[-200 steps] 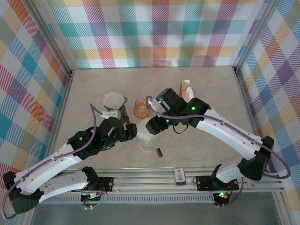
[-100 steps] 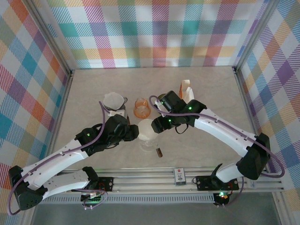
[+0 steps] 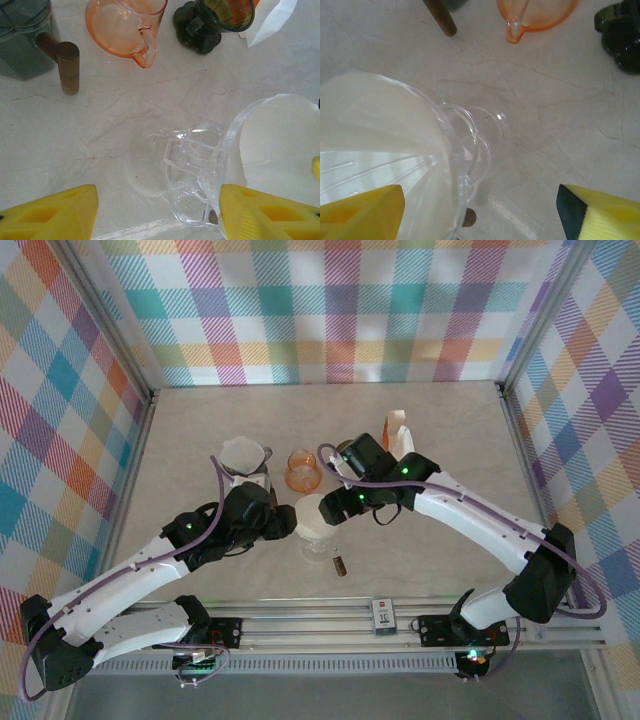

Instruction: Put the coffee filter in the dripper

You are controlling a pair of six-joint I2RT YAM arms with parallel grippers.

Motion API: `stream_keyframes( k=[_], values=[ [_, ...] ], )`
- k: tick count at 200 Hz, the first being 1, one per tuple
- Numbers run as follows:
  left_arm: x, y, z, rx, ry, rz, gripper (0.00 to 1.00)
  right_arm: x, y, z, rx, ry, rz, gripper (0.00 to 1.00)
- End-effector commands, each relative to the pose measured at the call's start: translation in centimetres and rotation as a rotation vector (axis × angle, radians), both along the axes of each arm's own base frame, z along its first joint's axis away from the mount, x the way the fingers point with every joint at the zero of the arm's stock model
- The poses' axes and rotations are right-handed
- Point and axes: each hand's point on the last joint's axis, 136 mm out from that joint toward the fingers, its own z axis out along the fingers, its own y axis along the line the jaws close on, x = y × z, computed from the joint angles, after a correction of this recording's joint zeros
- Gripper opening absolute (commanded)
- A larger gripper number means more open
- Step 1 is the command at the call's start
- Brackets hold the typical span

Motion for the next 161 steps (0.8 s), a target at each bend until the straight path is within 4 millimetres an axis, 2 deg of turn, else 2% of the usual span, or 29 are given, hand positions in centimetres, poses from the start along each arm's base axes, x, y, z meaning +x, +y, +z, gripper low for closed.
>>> stream_keyframes(
  k=[1, 56, 161],
  values=[
    [-0.1, 0.0, 0.0, -0.017, 0.002, -0.001, 0.66, -0.1, 1.8, 0.5, 0.026, 0.005, 0.051, 0.81],
    [-0.1, 0.0, -0.2, -0.015, 0.009, -0.001, 0.65, -0.4, 2.6, -2.9, -0.059, 0.05, 0.081, 0.82],
    [0.0, -0.3, -0.5, -0.022, 0.015, -0.001, 0.65, -0.6, 2.4, -7.2, -0.158, 0.082, 0.085, 0.82]
  ],
)
